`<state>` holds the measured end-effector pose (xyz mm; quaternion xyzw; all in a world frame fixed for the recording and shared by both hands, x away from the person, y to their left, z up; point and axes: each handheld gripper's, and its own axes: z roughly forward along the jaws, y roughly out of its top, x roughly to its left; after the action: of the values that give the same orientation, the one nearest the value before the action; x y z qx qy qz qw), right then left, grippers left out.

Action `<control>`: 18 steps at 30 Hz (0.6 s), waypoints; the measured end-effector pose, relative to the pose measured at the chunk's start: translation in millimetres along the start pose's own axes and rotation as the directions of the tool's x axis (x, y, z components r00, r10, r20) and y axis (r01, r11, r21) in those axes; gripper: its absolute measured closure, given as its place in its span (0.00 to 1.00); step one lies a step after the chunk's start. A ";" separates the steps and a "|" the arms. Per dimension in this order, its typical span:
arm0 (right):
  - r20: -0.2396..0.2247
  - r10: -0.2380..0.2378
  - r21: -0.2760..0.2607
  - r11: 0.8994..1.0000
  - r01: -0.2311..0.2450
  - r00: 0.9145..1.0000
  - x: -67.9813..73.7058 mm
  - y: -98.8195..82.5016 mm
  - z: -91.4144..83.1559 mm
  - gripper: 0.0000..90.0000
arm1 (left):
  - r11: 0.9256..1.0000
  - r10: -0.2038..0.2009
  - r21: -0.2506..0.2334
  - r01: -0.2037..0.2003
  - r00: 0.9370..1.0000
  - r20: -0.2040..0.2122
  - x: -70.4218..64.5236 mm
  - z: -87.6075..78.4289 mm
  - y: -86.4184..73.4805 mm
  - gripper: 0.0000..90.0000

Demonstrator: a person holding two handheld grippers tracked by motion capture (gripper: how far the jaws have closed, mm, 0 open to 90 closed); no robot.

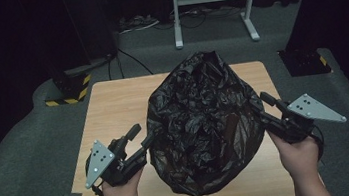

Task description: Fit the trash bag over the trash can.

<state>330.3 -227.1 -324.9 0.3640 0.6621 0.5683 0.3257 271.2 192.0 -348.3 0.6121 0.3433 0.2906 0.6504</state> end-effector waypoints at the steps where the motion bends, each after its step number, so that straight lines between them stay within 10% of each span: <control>1: -0.001 -0.003 0.001 1.000 0.003 1.000 0.1 -0.7 0.6 0.70 | 1.000 -0.008 0.000 0.008 1.000 0.003 -0.3 0.9 0.2 0.65; 6: 0.009 -0.024 0.008 1.000 0.024 1.000 2.6 -4.0 2.9 0.94 | 1.000 -0.007 0.010 0.007 1.000 0.002 -0.9 4.3 0.6 0.81; 18: 0.092 0.014 0.066 0.998 -0.020 0.996 -17.2 -22.5 11.8 0.94 | 0.999 0.018 0.044 -0.015 0.998 -0.058 2.1 14.4 -4.7 1.00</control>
<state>346.8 -237.7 -348.6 0.4059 0.6620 0.5315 0.3384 283.8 184.7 -352.9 0.6201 0.3633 0.3063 0.6243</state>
